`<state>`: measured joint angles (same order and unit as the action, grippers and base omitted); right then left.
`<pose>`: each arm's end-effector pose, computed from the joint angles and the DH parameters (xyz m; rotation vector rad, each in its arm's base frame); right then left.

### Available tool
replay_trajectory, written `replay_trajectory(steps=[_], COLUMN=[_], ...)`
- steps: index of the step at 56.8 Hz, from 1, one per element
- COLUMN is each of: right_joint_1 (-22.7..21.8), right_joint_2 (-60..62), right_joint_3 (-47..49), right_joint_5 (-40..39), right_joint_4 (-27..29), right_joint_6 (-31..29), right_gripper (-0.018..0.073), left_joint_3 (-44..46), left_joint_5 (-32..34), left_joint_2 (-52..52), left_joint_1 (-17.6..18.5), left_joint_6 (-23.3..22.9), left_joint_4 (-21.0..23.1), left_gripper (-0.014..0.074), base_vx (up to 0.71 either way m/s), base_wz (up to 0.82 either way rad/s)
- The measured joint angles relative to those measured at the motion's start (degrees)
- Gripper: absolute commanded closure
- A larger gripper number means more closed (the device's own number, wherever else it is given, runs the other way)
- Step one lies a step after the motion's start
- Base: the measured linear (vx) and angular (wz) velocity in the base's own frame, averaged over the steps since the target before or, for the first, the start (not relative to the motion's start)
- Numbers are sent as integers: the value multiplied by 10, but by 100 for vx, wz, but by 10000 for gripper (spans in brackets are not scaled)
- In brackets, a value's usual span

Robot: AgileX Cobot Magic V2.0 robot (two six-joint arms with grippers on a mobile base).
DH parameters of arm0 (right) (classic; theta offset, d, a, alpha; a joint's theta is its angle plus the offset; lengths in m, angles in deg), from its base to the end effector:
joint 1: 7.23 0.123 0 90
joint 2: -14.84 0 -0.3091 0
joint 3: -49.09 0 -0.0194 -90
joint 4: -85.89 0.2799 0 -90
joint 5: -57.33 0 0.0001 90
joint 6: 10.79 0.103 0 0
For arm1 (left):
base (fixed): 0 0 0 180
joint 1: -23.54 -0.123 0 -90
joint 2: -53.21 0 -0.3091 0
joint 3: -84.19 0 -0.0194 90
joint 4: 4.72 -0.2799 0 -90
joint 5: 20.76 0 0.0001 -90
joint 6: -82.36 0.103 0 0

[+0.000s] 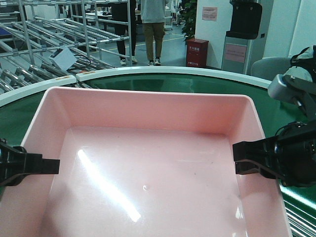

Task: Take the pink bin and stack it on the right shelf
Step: 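Hold the pink bin raised between both grippers, then keep holding the bin with both grippers while the base turns away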

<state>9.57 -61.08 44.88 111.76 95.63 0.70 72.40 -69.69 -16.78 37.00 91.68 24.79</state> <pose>0.2547 0.0917 0.4188 -0.0613 2.3770 0.4509 0.2294 -0.0943 0.4154 0.2612 2.2217 -0.6562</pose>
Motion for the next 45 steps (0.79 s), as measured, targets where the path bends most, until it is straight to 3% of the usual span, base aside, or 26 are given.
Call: replay_trajectory(steps=[45], right_joint_1=[0], right_joint_2=[0], right_joint_3=[0], right_joint_5=[0], right_joint_4=[1], right_joint_6=[0], right_gripper=[568], left_joint_3=[0], left_joint_5=[0], left_joint_2=[0], left_joint_1=[0], left_joint_6=[0], left_joint_4=[0], left_gripper=[598], base_vx=[-14], base_wz=[0])
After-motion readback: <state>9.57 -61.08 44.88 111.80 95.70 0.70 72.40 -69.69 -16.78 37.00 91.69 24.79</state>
